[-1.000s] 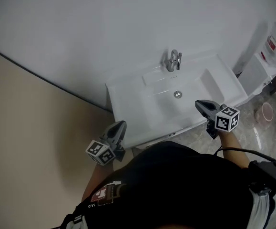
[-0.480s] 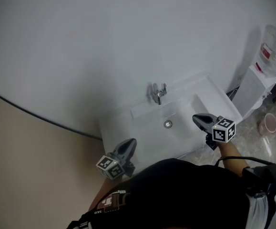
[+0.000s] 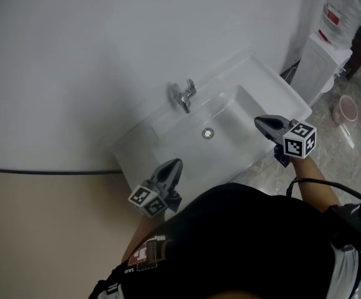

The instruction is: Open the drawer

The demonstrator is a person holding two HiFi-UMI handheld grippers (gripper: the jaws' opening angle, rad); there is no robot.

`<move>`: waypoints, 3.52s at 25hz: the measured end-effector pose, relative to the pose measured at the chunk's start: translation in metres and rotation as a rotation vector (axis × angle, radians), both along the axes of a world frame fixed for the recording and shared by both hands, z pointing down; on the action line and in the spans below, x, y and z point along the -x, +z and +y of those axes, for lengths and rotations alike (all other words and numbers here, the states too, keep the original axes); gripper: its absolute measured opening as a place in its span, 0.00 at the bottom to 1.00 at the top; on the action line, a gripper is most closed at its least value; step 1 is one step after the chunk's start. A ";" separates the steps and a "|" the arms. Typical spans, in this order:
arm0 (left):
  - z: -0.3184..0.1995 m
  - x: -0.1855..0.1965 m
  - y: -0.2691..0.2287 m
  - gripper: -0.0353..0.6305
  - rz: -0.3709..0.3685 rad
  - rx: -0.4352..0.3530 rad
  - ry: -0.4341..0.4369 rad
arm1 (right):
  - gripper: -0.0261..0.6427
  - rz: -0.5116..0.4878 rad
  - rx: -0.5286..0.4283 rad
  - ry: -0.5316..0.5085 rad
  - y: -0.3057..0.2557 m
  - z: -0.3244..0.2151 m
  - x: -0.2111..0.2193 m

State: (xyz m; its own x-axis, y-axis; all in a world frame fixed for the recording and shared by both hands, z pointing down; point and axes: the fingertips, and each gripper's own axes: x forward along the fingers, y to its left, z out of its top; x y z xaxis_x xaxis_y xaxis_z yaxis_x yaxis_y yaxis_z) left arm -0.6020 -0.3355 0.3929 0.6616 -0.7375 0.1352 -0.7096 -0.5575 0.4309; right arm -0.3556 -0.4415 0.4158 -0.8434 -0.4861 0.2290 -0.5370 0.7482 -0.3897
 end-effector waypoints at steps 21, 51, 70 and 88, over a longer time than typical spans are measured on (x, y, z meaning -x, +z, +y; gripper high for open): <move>-0.010 0.010 0.038 0.05 0.206 0.035 0.392 | 0.04 -0.048 0.075 0.466 -0.010 0.058 -0.032; 0.079 -0.369 0.206 0.05 -0.005 0.312 0.622 | 0.04 -0.033 0.157 0.430 0.246 0.106 -0.252; 0.090 -0.407 0.421 0.05 -0.173 0.370 0.636 | 0.15 -0.038 0.191 0.357 0.449 0.061 -0.225; 0.040 -0.370 0.505 0.05 -0.287 0.297 0.484 | 0.29 -0.175 0.259 0.339 0.526 -0.014 -0.182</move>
State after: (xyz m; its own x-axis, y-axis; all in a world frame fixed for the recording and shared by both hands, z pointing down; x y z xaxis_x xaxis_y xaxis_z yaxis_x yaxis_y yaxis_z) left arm -0.2320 -0.2956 0.8982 0.8175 -0.2681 0.5097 -0.5176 -0.7301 0.4462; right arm -0.1740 -0.4558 0.9419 -0.6834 -0.6869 0.2473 -0.6439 0.4076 -0.6475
